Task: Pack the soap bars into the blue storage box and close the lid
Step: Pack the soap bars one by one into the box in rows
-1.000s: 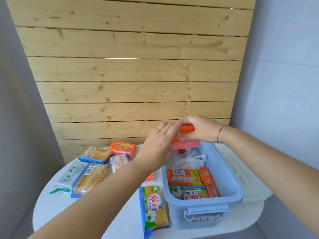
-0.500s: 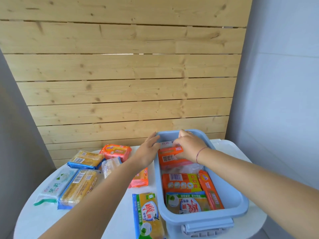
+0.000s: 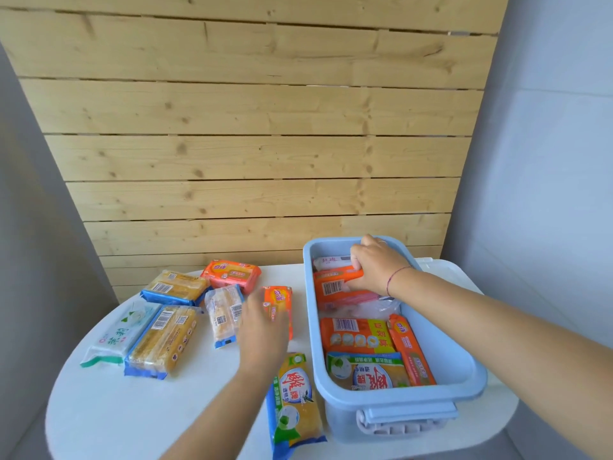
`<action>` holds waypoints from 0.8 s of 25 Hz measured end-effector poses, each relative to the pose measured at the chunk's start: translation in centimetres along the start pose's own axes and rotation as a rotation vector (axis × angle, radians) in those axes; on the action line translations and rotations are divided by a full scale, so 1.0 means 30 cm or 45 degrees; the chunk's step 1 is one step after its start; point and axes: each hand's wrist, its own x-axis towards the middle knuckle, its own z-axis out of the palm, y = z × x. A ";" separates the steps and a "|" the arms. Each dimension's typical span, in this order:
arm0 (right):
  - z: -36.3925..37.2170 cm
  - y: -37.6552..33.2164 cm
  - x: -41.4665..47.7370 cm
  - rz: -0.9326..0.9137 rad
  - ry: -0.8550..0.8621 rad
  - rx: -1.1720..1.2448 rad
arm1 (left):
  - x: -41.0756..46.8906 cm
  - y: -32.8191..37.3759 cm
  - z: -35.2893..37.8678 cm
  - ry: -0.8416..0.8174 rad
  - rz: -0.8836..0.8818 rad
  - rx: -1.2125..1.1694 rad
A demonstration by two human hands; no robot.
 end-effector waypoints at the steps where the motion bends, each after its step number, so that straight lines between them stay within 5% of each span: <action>1: -0.006 0.000 -0.009 0.001 0.027 0.006 | -0.060 -0.040 0.009 0.017 -0.049 0.254; 4: -0.017 0.005 -0.034 0.030 0.101 0.036 | -0.201 -0.109 0.057 -0.254 -0.175 0.742; 11: -0.040 0.047 -0.100 0.090 0.144 0.213 | -0.188 -0.136 0.013 -0.250 -0.072 0.870; 16: -0.153 0.006 -0.168 0.057 0.294 0.614 | -0.110 -0.063 -0.191 0.120 0.035 0.298; 20: -0.227 -0.148 -0.249 -0.228 -0.081 1.041 | 0.024 0.156 -0.260 0.150 0.014 -0.481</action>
